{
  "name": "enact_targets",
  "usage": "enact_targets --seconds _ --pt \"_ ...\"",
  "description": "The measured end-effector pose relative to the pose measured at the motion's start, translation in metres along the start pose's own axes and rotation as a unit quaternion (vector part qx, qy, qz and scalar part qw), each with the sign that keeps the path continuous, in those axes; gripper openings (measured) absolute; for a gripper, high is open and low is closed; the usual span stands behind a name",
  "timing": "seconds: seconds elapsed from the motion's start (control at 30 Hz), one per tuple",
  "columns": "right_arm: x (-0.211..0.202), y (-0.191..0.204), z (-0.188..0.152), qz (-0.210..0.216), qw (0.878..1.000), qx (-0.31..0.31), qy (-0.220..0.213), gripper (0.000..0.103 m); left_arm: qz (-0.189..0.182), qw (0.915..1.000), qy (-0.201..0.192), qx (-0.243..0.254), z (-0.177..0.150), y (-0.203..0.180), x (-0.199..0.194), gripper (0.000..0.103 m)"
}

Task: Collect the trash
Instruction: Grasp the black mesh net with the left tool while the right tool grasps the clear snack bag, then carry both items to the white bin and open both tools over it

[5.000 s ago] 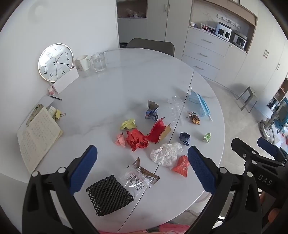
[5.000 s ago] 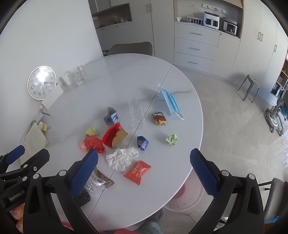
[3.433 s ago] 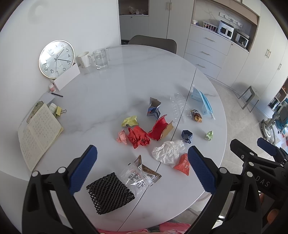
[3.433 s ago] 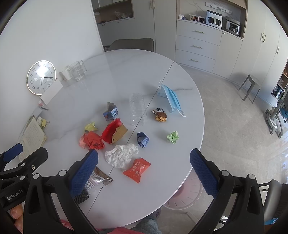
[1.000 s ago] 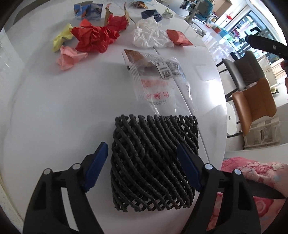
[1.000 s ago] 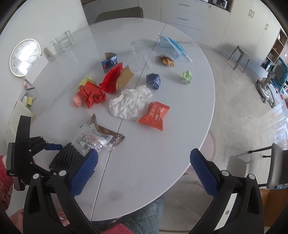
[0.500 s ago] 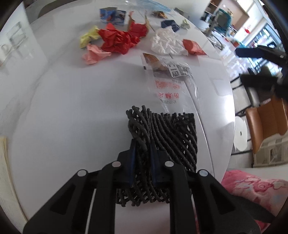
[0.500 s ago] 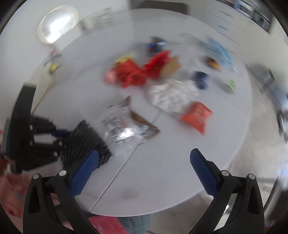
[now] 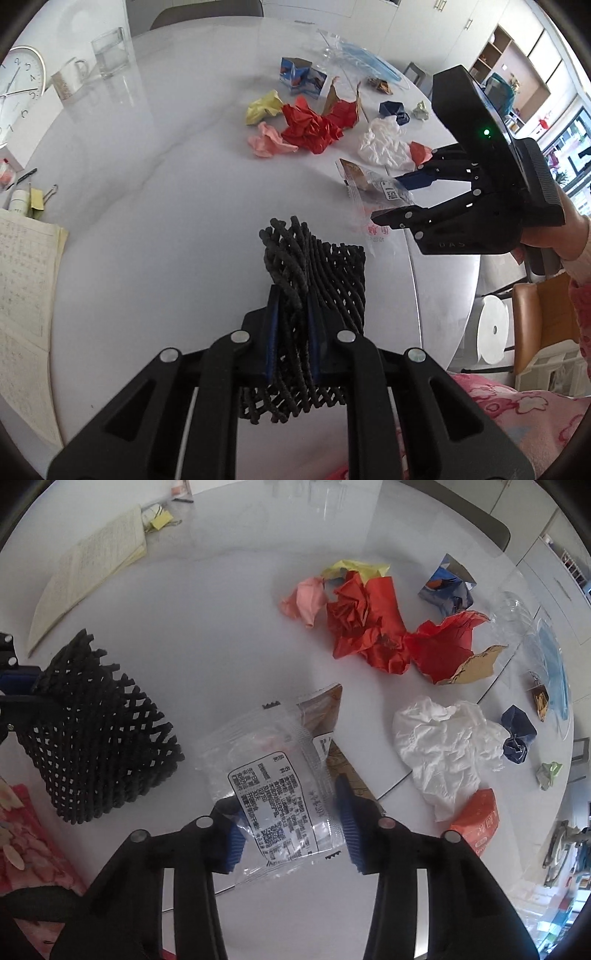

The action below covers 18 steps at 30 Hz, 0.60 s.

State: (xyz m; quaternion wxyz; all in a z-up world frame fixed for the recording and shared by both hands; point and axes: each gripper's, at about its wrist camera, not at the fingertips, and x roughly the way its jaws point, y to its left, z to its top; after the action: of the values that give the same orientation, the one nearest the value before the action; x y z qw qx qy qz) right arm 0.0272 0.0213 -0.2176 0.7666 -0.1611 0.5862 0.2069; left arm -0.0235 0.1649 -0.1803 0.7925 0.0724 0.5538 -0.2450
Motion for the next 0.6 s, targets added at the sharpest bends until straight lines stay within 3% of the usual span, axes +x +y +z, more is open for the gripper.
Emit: enact_targets --seconds 0.17,0.33,0.6 --pt "-0.034 -0.020 -0.015 0.018 0.998 0.048 -0.043 0.033 -0.001 0.9996 -0.028 0.001 0.006 -0.013 -0.012 0.013" --pt "-0.095 -0.067 -0.068 0.034 0.984 0.139 -0.103 0.033 -0.007 0.9983 -0.051 0.025 0.030 -0.053 -0.024 0.013" --pt "-0.185 -0.186 -0.171 -0.071 0.953 0.261 -0.138 0.035 -0.077 0.9870 -0.077 0.118 0.097 -0.188 -0.022 0.013"
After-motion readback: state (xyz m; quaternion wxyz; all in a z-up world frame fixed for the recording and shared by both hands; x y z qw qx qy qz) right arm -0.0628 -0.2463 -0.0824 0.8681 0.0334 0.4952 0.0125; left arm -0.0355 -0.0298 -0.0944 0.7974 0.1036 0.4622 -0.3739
